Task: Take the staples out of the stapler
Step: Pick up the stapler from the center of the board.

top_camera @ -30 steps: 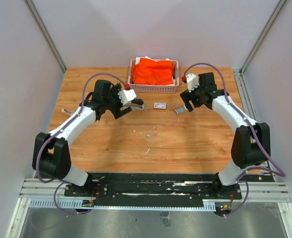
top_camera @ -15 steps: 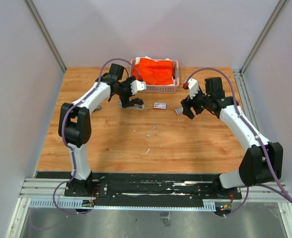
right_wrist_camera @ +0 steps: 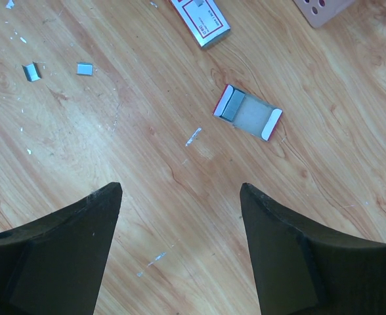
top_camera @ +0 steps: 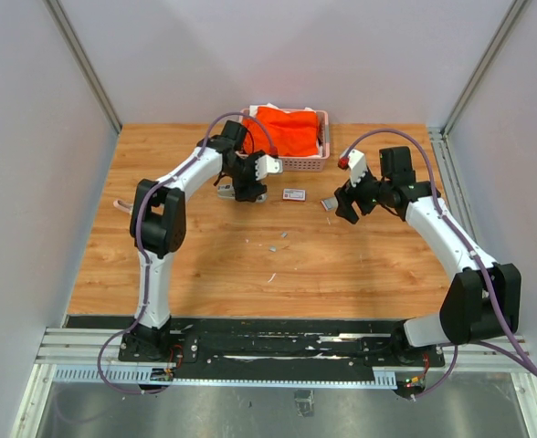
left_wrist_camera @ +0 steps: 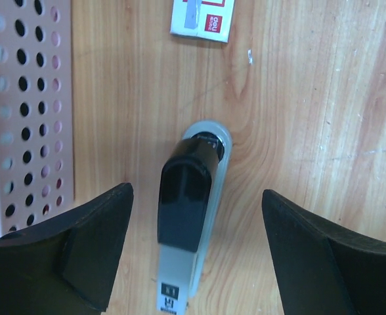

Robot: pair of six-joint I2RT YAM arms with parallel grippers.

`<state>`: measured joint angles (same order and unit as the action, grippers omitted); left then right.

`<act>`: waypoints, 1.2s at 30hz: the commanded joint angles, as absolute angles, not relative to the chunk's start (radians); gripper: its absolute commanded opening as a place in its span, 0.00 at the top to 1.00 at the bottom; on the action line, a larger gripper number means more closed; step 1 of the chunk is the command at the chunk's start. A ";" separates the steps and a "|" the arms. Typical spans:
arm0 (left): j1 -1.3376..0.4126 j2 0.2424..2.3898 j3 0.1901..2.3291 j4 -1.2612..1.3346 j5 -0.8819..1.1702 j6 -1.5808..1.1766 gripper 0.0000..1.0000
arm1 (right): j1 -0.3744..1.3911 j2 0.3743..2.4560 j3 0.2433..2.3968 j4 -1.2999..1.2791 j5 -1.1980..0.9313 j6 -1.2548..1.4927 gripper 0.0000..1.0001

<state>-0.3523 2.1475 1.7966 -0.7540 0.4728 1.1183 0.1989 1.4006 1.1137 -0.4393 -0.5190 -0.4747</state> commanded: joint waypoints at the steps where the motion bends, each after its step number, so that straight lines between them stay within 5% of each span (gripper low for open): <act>1: -0.368 2.205 1.869 -0.773 0.464 1.091 0.20 | 0.179 1.373 1.096 -0.419 -0.573 -0.491 0.25; 24: -0.391 2.199 1.907 -0.790 0.423 1.014 0.99 | 0.178 1.386 1.075 -0.390 -0.665 -0.473 0.25; 36: -0.391 1.972 1.768 -0.767 0.503 0.902 1.00 | 0.203 1.400 0.995 -0.246 -0.868 -0.431 0.27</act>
